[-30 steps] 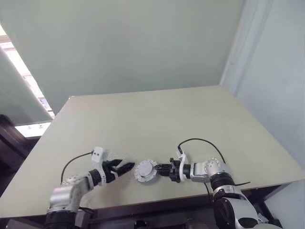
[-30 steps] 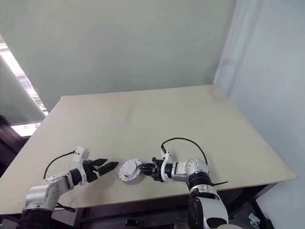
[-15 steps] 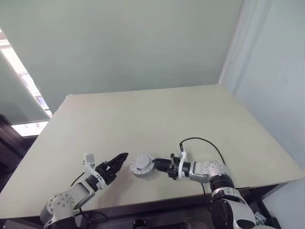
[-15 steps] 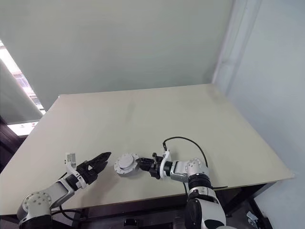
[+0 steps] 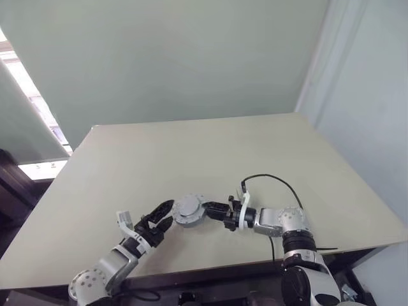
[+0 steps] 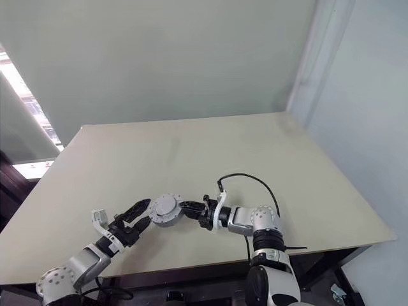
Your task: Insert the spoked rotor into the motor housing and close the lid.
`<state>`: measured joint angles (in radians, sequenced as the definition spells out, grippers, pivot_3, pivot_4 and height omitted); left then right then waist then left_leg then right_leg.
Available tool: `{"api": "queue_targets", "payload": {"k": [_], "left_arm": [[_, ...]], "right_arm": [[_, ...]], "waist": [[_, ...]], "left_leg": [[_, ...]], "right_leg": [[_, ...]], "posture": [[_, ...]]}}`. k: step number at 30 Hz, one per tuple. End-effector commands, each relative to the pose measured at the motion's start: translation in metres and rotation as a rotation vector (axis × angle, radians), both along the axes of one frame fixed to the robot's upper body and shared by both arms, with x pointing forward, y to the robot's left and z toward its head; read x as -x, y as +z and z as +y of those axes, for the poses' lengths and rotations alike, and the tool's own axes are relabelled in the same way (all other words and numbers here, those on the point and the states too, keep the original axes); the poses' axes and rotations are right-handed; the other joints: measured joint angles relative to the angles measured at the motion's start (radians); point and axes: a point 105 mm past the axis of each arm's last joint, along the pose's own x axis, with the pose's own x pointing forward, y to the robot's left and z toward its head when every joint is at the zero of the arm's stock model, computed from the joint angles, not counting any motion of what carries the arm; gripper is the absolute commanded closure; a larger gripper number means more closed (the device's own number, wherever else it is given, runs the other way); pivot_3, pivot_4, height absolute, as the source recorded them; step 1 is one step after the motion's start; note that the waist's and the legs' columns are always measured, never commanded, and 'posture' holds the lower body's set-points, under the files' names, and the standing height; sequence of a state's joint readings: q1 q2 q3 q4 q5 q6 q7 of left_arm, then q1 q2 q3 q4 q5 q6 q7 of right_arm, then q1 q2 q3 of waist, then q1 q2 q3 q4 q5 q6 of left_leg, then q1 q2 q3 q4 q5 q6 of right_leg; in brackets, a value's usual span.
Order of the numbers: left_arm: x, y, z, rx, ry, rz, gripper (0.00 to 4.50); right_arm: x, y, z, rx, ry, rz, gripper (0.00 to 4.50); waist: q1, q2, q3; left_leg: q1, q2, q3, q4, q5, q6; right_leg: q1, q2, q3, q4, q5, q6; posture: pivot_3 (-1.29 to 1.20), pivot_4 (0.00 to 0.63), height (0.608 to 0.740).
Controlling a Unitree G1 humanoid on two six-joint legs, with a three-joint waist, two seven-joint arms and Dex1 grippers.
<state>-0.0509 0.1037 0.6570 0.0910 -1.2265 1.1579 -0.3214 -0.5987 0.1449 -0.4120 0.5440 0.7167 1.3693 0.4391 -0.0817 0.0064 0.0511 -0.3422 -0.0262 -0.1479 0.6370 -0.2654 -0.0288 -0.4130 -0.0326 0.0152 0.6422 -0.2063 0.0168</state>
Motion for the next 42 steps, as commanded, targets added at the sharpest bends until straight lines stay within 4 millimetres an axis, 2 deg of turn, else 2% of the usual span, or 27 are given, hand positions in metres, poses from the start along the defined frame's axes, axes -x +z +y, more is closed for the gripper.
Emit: {"api": "queue_targets", "payload": {"k": [1, 7, 10, 13, 18, 33, 38, 42], "left_arm": [[-0.005, 0.009, -0.012, 0.048, -0.037, -0.037, 0.0], [-0.006, 0.004, -0.031, 0.095, -0.09, -0.018, 0.0], [-0.005, -0.001, -0.034, 0.093, -0.099, 0.0, 0.0], [-0.006, -0.003, -0.029, 0.093, -0.079, 0.008, 0.6], [-0.006, -0.003, -0.031, 0.105, -0.093, 0.012, 2.28], [-0.006, -0.006, -0.038, 0.113, -0.105, 0.015, 2.36], [-0.008, -0.005, -0.038, 0.121, -0.094, 0.004, 2.44], [-0.011, -0.003, -0.037, 0.121, -0.071, -0.013, 2.45]], "right_arm": [[0.003, 0.031, 0.025, -0.126, 0.042, -0.067, 3.29], [0.005, 0.029, 0.026, -0.118, 0.048, -0.063, 3.29], [0.005, 0.029, 0.026, -0.117, 0.046, -0.065, 3.29], [0.004, 0.03, 0.024, -0.118, 0.041, -0.07, 3.29], [0.004, 0.03, 0.023, -0.117, 0.038, -0.074, 3.3], [0.003, 0.029, 0.022, -0.088, 0.03, -0.117, 3.3], [0.005, 0.034, 0.023, -0.098, 0.035, -0.162, 1.61], [-0.001, 0.032, 0.021, -0.075, -0.012, -0.176, 0.16]], "waist": [[0.0, 0.0, 0.0], [0.0, 0.0, 0.0], [0.0, 0.0, 0.0], [0.0, 0.0, 0.0], [0.0, 0.0, 0.0], [0.0, 0.0, 0.0], [0.0, 0.0, 0.0], [0.0, 0.0, 0.0]], "left_leg": [[0.0, 0.0, 0.0, 0.0, 0.0, 0.0], [0.0, 0.0, 0.0, 0.0, 0.0, 0.0], [0.0, 0.0, 0.0, 0.0, 0.0, 0.0], [0.0, 0.0, 0.0, 0.0, 0.0, 0.0], [-0.001, 0.0, 0.0, 0.0, 0.0, 0.0], [-0.001, 0.0, 0.0, 0.0, 0.0, 0.0], [-0.001, 0.0, 0.0, 0.0, 0.0, 0.0], [-0.001, 0.0, 0.0, 0.0, 0.0, 0.0]], "right_leg": [[0.0, 0.0, 0.0, 0.0, 0.0, 0.0], [0.0, 0.0, 0.0, 0.0, 0.0, 0.0], [0.0, 0.0, 0.0, 0.0, 0.0, 0.0], [0.0, 0.0, 0.0, 0.0, 0.0, 0.0], [-0.001, 0.0, 0.0, 0.0, 0.0, 0.0], [-0.001, 0.0, 0.0, -0.001, 0.0, 0.0], [-0.001, 0.0, 0.0, -0.001, 0.0, 0.0], [-0.001, 0.0, 0.0, -0.001, 0.0, 0.0]], "posture": [[0.0, 0.0, 0.74], [0.0, 0.0, 0.74], [0.0, 0.0, 0.74], [0.0, 0.0, 0.74], [0.0, 0.0, 0.74], [0.0, 0.0, 0.74], [0.0, 0.0, 0.74], [0.0, 0.0, 0.74]]}}
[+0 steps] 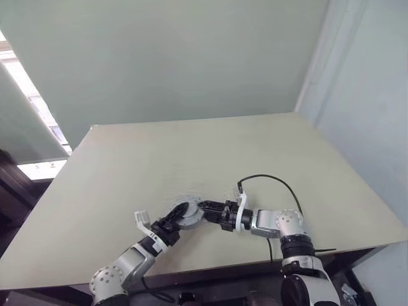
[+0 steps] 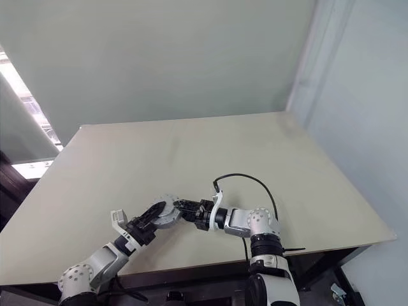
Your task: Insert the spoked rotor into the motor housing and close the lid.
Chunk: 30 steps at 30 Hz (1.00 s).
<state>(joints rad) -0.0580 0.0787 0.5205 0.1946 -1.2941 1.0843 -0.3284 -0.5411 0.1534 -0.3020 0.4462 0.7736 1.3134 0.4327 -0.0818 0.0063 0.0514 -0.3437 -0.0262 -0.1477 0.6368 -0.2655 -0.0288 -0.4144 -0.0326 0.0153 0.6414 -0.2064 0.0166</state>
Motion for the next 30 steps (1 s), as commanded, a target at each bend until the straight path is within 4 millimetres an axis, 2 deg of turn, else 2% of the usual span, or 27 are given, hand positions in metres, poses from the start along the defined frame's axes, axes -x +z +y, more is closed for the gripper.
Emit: {"api": "queue_targets", "payload": {"k": [1, 4, 7, 11, 16, 21, 25, 30], "left_arm": [[-0.006, 0.009, -0.004, 0.002, 0.003, -0.049, 2.45], [-0.012, 0.015, 0.006, -0.033, 0.061, -0.089, 2.45], [-0.03, 0.03, 0.04, -0.153, 0.268, -0.185, 2.47], [-0.047, 0.044, 0.086, -0.351, 0.55, -0.267, 2.47], [-0.056, 0.047, 0.122, -0.593, 0.713, -0.273, 2.47], [-0.057, 0.038, 0.138, -0.701, 0.757, -0.232, 2.47], [-0.053, 0.028, 0.143, -0.727, 0.765, -0.188, 2.47], [-0.053, 0.019, 0.143, -0.736, 0.769, -0.155, 2.47]], "right_arm": [[-0.01, 0.024, 0.011, -0.069, -0.04, -0.091, 0.0], [-0.024, 0.021, 0.001, 0.031, -0.135, -0.199, 0.0], [-0.031, 0.03, -0.009, 0.153, -0.19, -0.496, 0.0], [-0.03, 0.036, -0.017, 0.245, -0.207, -0.725, 0.0], [-0.028, 0.038, -0.023, 0.413, -0.191, -1.036, 0.0], [-0.015, 0.03, -0.017, 0.524, -0.083, -1.302, 0.0], [-0.008, 0.026, -0.014, 0.522, -0.044, -1.359, 0.0], [-0.005, 0.022, -0.013, 0.53, -0.003, -1.383, 0.0]], "waist": [[0.0, 0.0, 0.0], [0.0, 0.0, 0.0], [0.0, 0.0, 0.0], [0.002, -0.001, 0.0], [0.011, -0.002, 0.0], [0.014, -0.005, 0.0], [0.014, -0.012, 0.001], [0.017, -0.014, 0.001]], "left_leg": [[0.0, 0.0, 0.0, 0.0, 0.0, 0.0], [0.0, 0.0, 0.0, 0.0, 0.0, 0.0], [-0.001, 0.0, 0.0, 0.0, 0.0, 0.0], [-0.003, 0.001, 0.001, -0.001, 0.0, -0.001], [-0.009, 0.0, 0.001, -0.001, 0.0, -0.001], [-0.013, -0.001, 0.001, 0.003, 0.001, -0.002], [-0.014, -0.001, 0.0, 0.005, 0.0, -0.001], [-0.013, -0.001, -0.001, 0.006, 0.0, 0.0]], "right_leg": [[0.0, 0.0, 0.0, 0.0, 0.0, 0.0], [0.0, 0.0, 0.0, 0.0, 0.0, 0.0], [-0.002, 0.0, 0.0, 0.0, 0.0, 0.0], [-0.004, 0.0, 0.001, 0.0, 0.0, 0.0], [-0.009, 0.0, 0.001, 0.0, 0.001, 0.0], [-0.01, -0.001, 0.001, -0.001, 0.001, 0.0], [-0.01, -0.001, 0.001, -0.001, 0.001, 0.0], [-0.01, 0.0, 0.0, 0.0, 0.003, 0.0]], "posture": [[0.0, 0.0, 0.74], [0.0, 0.0, 0.74], [0.0, 0.0, 0.74], [0.0, 0.0, 0.74], [0.0, 0.0, 0.74], [0.0, 0.0, 0.74], [0.0, 0.0, 0.74], [0.0, 0.0, 0.74]]}}
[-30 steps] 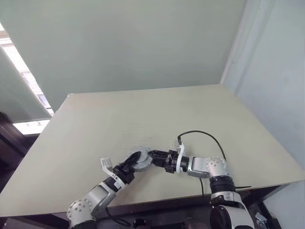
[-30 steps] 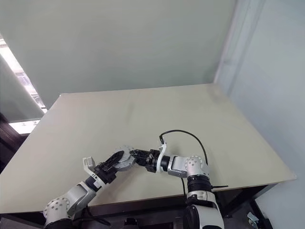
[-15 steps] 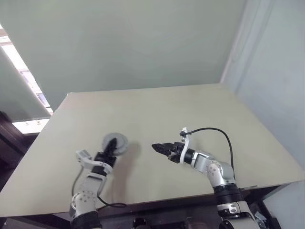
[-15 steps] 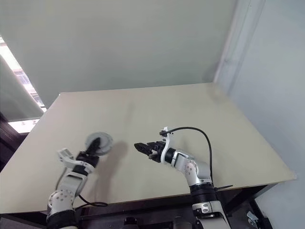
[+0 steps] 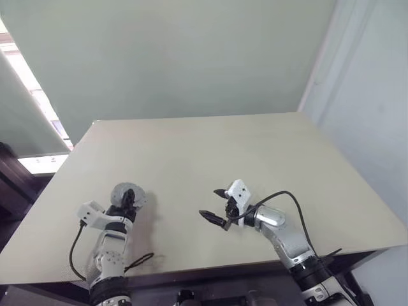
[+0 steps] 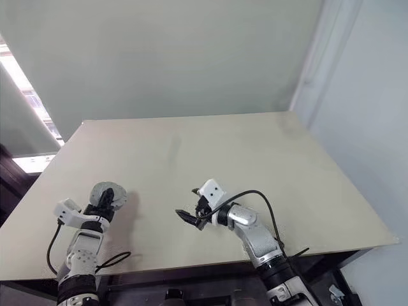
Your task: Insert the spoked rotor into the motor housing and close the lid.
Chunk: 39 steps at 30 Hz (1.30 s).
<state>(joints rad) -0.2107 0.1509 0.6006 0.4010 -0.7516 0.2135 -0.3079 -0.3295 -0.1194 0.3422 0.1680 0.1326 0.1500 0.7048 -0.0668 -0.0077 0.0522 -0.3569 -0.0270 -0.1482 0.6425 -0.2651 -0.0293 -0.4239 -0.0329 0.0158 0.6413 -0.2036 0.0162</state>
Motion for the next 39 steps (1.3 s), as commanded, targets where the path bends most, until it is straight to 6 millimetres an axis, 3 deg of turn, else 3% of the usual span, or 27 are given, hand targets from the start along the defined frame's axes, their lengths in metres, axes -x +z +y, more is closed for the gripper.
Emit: {"api": "queue_targets", "payload": {"k": [1, 6, 7, 12, 13, 20, 24, 27, 32, 35, 39], "left_arm": [[-0.009, 0.022, 0.004, -0.042, 0.01, -0.075, 2.47], [-0.011, 0.016, 0.001, -0.055, -0.012, -0.041, 2.47], [-0.012, 0.014, 0.0, -0.055, -0.014, -0.021, 1.76], [-0.012, 0.008, 0.006, -0.132, 0.013, 0.053, 0.19], [-0.012, 0.007, 0.008, -0.151, 0.019, 0.069, 0.09], [0.0, -0.001, 0.046, -0.416, 0.203, 0.254, 0.09], [0.002, 0.002, 0.052, -0.558, 0.216, 0.288, 0.09], [0.0, 0.009, 0.049, -0.567, 0.22, 0.242, 0.09], [-0.005, 0.042, 0.036, -0.609, 0.161, 0.037, 0.09], [-0.009, 0.063, 0.01, -0.706, -0.004, -0.092, 0.09], [-0.01, 0.077, -0.029, -0.791, -0.264, -0.194, 0.09]], "right_arm": [[-0.001, 0.01, 0.0, -0.003, 0.016, -0.057, 0.0], [0.0, 0.01, 0.001, 0.0, 0.017, -0.06, 0.0], [0.0, 0.01, 0.001, 0.002, 0.017, -0.06, 0.0], [0.001, 0.009, 0.001, 0.006, 0.012, -0.058, 0.0], [0.001, 0.009, 0.001, 0.007, 0.01, -0.057, 0.0], [-0.001, 0.007, 0.0, 0.013, 0.003, -0.054, 0.0], [-0.002, 0.006, 0.001, 0.02, 0.003, -0.052, 0.0], [-0.002, 0.005, 0.002, 0.026, 0.007, -0.052, 0.0], [-0.005, 0.006, -0.001, 0.008, -0.022, -0.052, 0.0], [-0.011, 0.011, -0.008, -0.036, -0.067, -0.039, 0.0], [-0.015, 0.014, -0.021, -0.08, -0.104, 0.003, 0.0]], "waist": [[0.004, 0.0, 0.0], [0.017, 0.0, 0.0], [0.019, 0.0, 0.0], [0.021, 0.0, 0.0], [0.021, 0.0, 0.0], [0.021, -0.001, 0.0], [0.026, 0.0, 0.0], [0.026, 0.0, 0.0], [0.026, 0.0, 0.0], [0.026, 0.0, 0.0], [0.026, 0.0, 0.0]], "left_leg": [[0.0, 0.0, 0.0, 0.0, 0.0, 0.0], [0.001, 0.0, 0.0, 0.001, 0.0, 0.0], [0.001, 0.0, 0.0, 0.001, 0.0, 0.0], [0.001, 0.0, 0.0, 0.002, 0.0, 0.0], [0.002, 0.0, 0.0, 0.002, 0.0, 0.0], [0.006, 0.0, 0.0, 0.001, 0.0, 0.0], [0.013, 0.0, 0.0, 0.001, 0.0, 0.0], [0.016, 0.0, 0.001, 0.001, 0.0, 0.0], [0.016, 0.001, 0.0, 0.001, 0.0, 0.0], [0.016, 0.001, 0.001, 0.001, 0.0, 0.0], [0.016, 0.001, 0.001, 0.001, 0.0, 0.0]], "right_leg": [[0.0, 0.0, 0.0, 0.0, 0.0, 0.0], [0.0, 0.001, 0.0, 0.001, 0.001, 0.0], [0.0, 0.001, 0.0, 0.001, 0.001, 0.0], [0.001, 0.001, 0.0, 0.001, 0.001, 0.0], [0.002, 0.001, 0.0, 0.001, 0.001, 0.0], [0.005, 0.001, 0.0, 0.001, 0.002, -0.001], [0.012, 0.001, 0.0, 0.001, 0.001, -0.001], [0.015, 0.0, 0.0, 0.001, 0.001, -0.001], [0.015, 0.001, 0.0, 0.001, 0.001, -0.001], [0.014, 0.001, 0.0, 0.001, 0.001, -0.001], [0.015, 0.001, 0.0, 0.001, 0.001, -0.001]], "posture": [[0.0, 0.0, 0.74], [0.0, 0.0, 0.74], [0.0, 0.0, 0.74], [0.0, 0.0, 0.74], [0.0, 0.0, 0.74], [0.0, 0.0, 0.74], [0.0, 0.0, 0.74], [0.0, 0.0, 0.74], [0.0, 0.0, 0.74], [0.0, 0.0, 0.74], [0.0, 0.0, 0.74]]}}
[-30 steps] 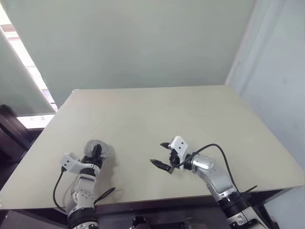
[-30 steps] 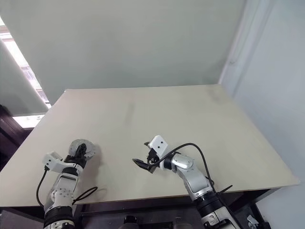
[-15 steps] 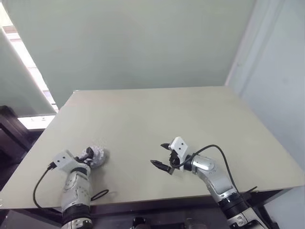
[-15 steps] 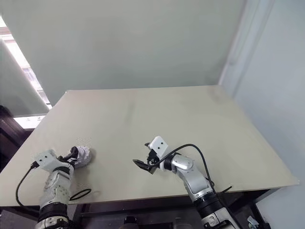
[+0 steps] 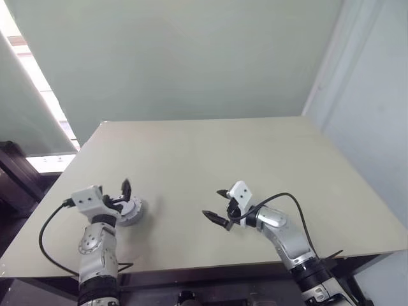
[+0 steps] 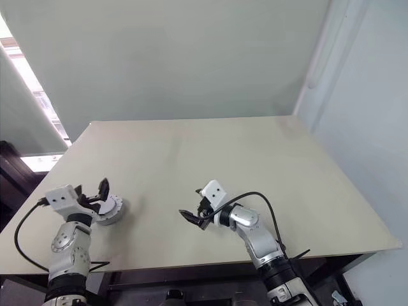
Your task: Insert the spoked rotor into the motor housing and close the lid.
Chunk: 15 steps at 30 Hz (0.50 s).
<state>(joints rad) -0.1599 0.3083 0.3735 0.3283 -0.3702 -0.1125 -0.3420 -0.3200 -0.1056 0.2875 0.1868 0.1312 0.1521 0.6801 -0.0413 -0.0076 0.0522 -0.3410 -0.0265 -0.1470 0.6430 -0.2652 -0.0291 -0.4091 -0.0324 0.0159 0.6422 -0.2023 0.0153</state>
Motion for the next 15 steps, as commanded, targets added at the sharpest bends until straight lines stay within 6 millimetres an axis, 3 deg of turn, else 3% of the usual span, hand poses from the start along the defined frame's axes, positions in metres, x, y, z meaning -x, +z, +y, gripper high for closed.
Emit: {"api": "queue_targets", "payload": {"k": [1, 3, 6, 8, 15], "left_arm": [[-0.002, 0.027, -0.045, -0.105, -0.299, -0.051, 0.09], [0.003, 0.028, -0.073, -0.125, -0.469, -0.02, 0.09], [0.008, 0.031, -0.096, -0.131, -0.595, 0.008, 0.09], [0.012, 0.03, -0.117, -0.119, -0.683, 0.027, 0.09], [0.016, 0.013, -0.126, -0.099, -0.747, 0.108, 0.09]], "right_arm": [[-0.008, 0.016, -0.017, -0.054, -0.039, -0.006, 0.0], [-0.01, 0.014, -0.031, -0.045, -0.067, 0.018, 0.0], [-0.012, 0.014, -0.049, -0.042, -0.105, 0.041, 0.0], [-0.01, 0.014, -0.074, -0.034, -0.169, 0.039, 0.0], [0.002, 0.004, -0.105, -0.013, -0.273, 0.063, 0.0]], "waist": [[0.0, 0.0, 0.0], [0.0, 0.001, 0.0], [-0.002, 0.002, 0.001], [-0.004, 0.002, 0.001], [-0.012, 0.003, 0.001]], "left_leg": [[0.0, 0.0, 0.0, 0.0, 0.0, 0.0], [0.0, 0.0, 0.0, 0.0, 0.0, 0.0], [0.0, 0.0, 0.0, 0.0, 0.0, 0.0], [0.0, 0.0, 0.0, 0.0, 0.0, 0.0], [0.001, 0.002, 0.002, -0.001, 0.0, 0.001]], "right_leg": [[0.0, 0.0, 0.0, 0.0, 0.0, 0.0], [0.0, 0.0, 0.0, 0.0, 0.0, 0.0], [0.0, 0.0, 0.0, 0.0, -0.001, -0.001], [0.0, 0.0, 0.0, 0.0, -0.001, -0.001], [0.0, 0.001, 0.001, 0.0, -0.001, -0.002]], "posture": [[0.0, 0.0, 0.74], [0.0, 0.0, 0.74], [0.0, 0.0, 0.74], [0.0, 0.0, 0.74], [0.0, 0.0, 0.74]]}}
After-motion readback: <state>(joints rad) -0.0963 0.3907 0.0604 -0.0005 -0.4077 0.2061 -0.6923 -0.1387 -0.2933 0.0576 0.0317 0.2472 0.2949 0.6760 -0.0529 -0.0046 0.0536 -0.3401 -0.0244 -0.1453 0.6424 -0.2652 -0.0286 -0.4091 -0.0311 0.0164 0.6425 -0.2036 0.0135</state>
